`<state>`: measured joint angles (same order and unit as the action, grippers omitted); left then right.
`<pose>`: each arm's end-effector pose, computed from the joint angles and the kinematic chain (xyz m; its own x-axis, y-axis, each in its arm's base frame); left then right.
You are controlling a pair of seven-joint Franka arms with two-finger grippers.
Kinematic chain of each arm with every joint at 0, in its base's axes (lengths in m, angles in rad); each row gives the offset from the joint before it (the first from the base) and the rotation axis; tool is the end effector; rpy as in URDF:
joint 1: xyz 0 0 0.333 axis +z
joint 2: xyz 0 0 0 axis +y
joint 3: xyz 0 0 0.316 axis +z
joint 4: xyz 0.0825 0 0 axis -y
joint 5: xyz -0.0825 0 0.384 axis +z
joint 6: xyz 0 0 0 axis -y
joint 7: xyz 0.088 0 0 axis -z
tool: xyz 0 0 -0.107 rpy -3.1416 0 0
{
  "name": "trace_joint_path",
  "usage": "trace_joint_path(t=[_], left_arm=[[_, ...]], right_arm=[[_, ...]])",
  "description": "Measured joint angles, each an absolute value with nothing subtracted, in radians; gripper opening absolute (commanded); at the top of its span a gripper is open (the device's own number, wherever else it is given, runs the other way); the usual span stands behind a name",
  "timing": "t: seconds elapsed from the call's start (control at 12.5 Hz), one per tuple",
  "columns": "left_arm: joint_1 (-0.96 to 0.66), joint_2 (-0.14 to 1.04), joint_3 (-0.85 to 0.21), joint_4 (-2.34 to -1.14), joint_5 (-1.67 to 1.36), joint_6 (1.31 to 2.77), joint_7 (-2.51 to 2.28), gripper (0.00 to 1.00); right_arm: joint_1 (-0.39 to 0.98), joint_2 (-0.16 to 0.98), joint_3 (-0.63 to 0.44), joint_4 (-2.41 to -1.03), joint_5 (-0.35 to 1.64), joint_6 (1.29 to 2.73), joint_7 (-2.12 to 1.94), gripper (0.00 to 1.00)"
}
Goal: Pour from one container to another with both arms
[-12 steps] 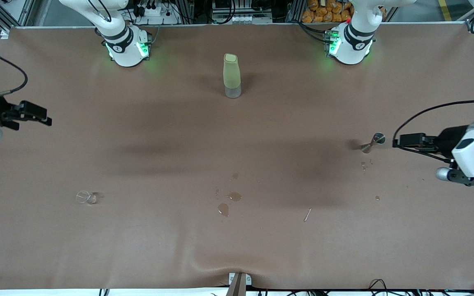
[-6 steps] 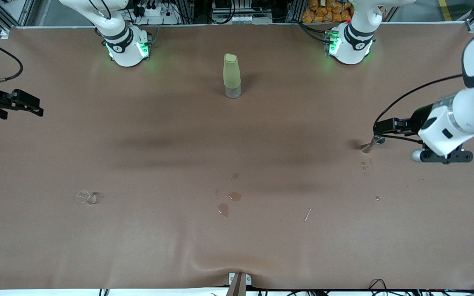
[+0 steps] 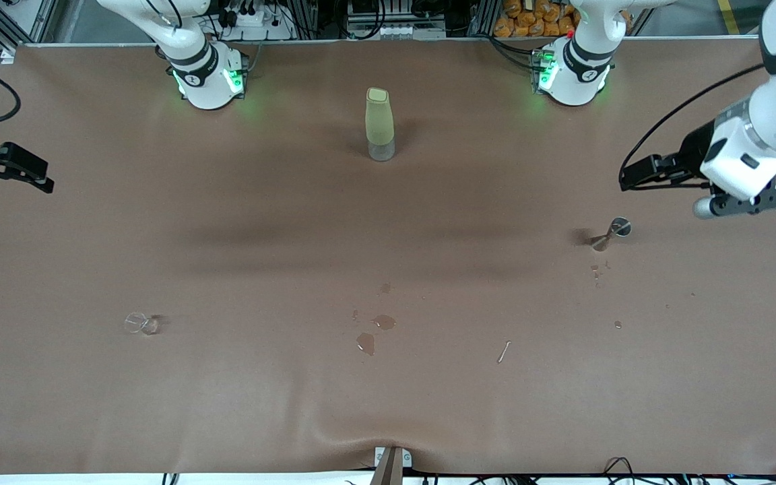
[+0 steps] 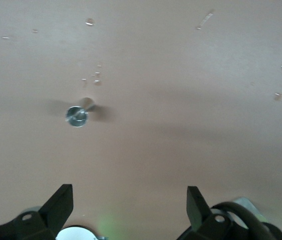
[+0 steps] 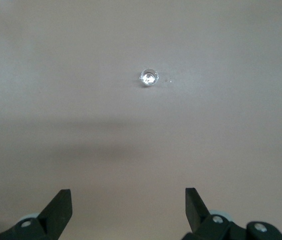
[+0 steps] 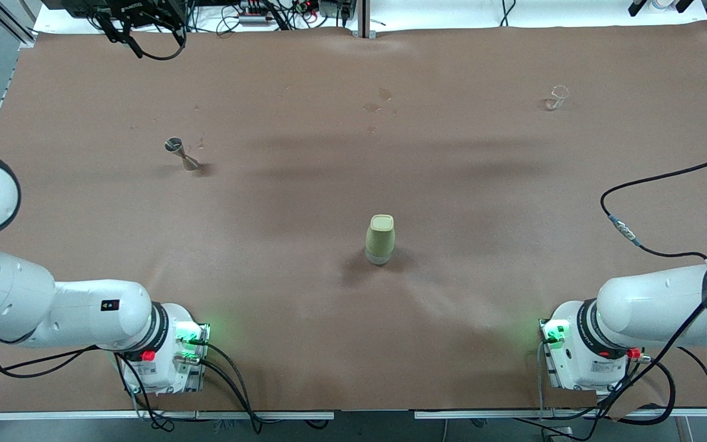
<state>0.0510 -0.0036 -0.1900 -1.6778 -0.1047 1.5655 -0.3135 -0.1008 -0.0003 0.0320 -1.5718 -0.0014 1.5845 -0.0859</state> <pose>0.5409 -0.0872 0.5763 0.9757 0.1728 -0.1351 0.1827 -0.9810 0.0648 0.5545 -0.0384 0.6254 0.9998 0.0171 0.0128 0.0171 -0.9999 0.0025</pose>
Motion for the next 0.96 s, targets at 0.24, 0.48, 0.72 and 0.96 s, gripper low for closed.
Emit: trace_joint_path(t=[0.24, 0.48, 0.72, 0.96], left_arm=[[0.054, -0.039, -0.192, -1.681, -0.062, 1.557, -0.323, 1.00], [0.055, -0.058, -0.209, -1.673, -0.062, 1.562, -0.323, 1.00], [0.056, -0.067, -0.215, -1.636, -0.054, 1.575, -0.323, 1.00], [0.062, -0.058, -0.214, -1.606, 0.019, 1.587, -0.319, 1.00]], right_arm=[[-0.103, -0.004, 0.035, -1.570, 0.004, 1.573, -0.019, 1.00], [-0.101, -0.008, 0.041, -1.567, 0.005, 1.565, -0.010, 1.00], [-0.101, -0.010, 0.042, -1.561, 0.005, 1.565, -0.010, 1.00], [-0.101, -0.011, 0.044, -1.555, 0.005, 1.565, -0.010, 1.00]])
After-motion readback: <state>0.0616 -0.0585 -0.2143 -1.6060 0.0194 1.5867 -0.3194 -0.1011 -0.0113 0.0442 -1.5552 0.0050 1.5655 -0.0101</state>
